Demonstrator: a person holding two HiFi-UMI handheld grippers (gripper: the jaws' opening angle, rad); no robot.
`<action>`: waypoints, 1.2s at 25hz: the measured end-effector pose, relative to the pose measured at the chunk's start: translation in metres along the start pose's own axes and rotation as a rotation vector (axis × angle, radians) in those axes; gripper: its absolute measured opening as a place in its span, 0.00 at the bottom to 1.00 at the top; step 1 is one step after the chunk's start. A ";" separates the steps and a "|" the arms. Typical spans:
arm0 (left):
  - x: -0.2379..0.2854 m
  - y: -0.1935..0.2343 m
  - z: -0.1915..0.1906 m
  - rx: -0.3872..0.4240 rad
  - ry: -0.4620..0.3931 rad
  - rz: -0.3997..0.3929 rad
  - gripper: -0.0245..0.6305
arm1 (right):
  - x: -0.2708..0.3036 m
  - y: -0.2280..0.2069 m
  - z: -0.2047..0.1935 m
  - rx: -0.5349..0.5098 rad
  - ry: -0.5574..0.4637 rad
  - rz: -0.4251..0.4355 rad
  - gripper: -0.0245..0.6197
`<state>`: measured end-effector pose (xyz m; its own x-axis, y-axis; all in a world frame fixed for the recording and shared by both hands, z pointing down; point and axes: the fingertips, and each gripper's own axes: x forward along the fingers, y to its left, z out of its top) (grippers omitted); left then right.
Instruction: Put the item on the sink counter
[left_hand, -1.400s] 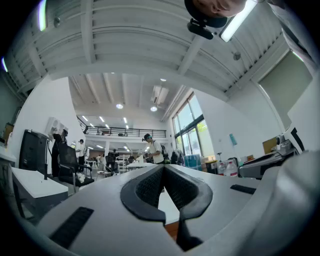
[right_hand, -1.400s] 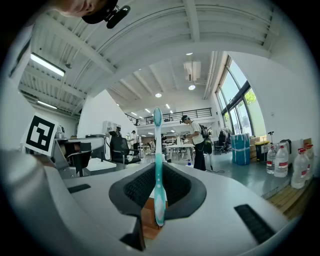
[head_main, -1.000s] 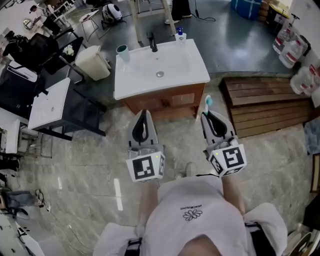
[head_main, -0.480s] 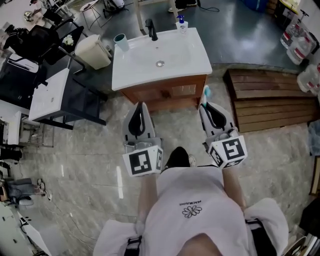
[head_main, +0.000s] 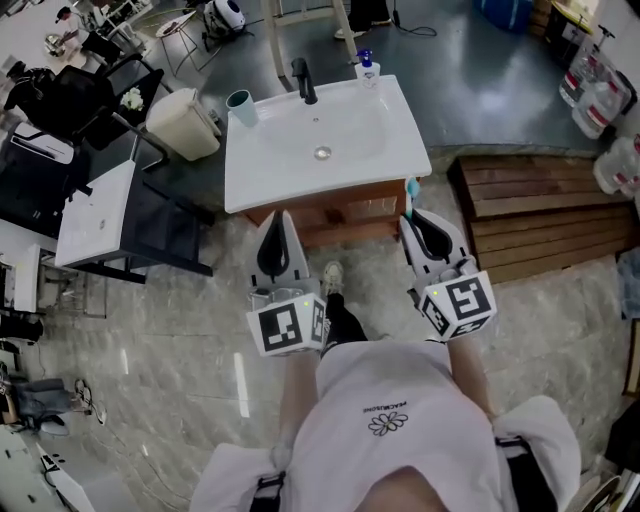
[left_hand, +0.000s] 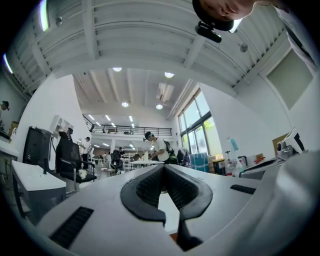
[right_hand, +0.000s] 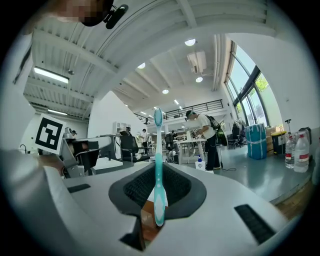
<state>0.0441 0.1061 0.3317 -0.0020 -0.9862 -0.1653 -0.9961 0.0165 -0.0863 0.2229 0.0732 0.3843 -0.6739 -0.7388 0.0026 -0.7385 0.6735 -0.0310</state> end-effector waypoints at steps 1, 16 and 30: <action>0.012 0.006 -0.003 -0.005 -0.002 -0.007 0.06 | 0.011 -0.003 0.000 -0.002 0.000 -0.005 0.10; 0.213 0.128 -0.030 -0.054 -0.009 -0.083 0.06 | 0.226 -0.023 0.023 -0.023 0.029 -0.067 0.10; 0.292 0.219 -0.068 -0.114 0.038 -0.059 0.06 | 0.363 -0.015 0.029 0.028 0.039 -0.048 0.10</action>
<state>-0.1802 -0.1898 0.3311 0.0559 -0.9905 -0.1258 -0.9981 -0.0587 0.0183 -0.0101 -0.2061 0.3568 -0.6383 -0.7685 0.0435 -0.7696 0.6359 -0.0576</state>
